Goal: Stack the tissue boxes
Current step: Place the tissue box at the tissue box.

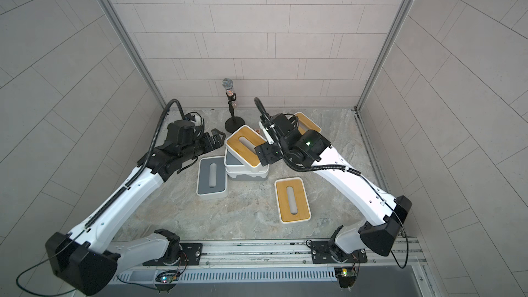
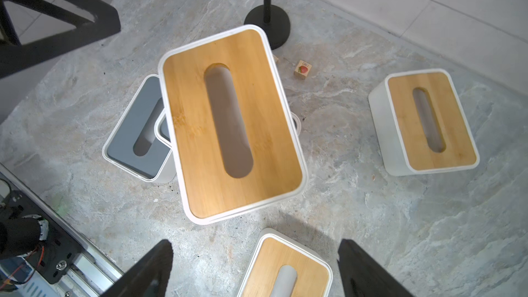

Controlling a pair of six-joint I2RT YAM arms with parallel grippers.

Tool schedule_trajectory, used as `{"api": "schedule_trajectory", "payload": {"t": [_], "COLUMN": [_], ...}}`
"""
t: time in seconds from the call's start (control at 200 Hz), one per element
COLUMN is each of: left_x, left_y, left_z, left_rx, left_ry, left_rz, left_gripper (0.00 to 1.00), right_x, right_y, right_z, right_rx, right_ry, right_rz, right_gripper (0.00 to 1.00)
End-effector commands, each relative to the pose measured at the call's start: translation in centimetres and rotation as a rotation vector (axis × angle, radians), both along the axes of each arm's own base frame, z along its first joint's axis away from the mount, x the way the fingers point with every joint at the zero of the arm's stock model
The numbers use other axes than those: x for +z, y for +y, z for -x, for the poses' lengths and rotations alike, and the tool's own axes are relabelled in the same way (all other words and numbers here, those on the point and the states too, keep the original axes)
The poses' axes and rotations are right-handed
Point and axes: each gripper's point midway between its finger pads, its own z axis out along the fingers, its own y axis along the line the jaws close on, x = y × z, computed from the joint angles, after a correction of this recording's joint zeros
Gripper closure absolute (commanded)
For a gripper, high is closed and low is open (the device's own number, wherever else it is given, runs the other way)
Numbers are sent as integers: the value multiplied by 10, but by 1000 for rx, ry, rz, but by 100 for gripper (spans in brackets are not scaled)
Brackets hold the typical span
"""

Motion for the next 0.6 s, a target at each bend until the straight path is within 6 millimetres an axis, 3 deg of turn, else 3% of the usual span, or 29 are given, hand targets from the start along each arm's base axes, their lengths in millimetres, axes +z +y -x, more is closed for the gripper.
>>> {"api": "schedule_trajectory", "payload": {"t": [0.0,0.13,0.32,0.595], "left_x": [19,12,5,-8], "left_y": [-15,-31,-52,-62], "left_z": [-16,-31,-46,-47], "left_rx": [-77,-132,-213,-248], "left_ry": [-67,-69,-67,-29], "left_rz": [14,27,60,93], "left_gripper": [0,0,0,0], "right_x": [-4,-19,-41,-58], "right_y": [-2,-4,14,31], "right_z": [-3,0,0,-9], "right_rx": [-71,-98,-95,-100], "right_ry": [32,73,142,189], "right_rz": [-185,-327,-472,-568], "right_gripper": [7,7,7,9]}}
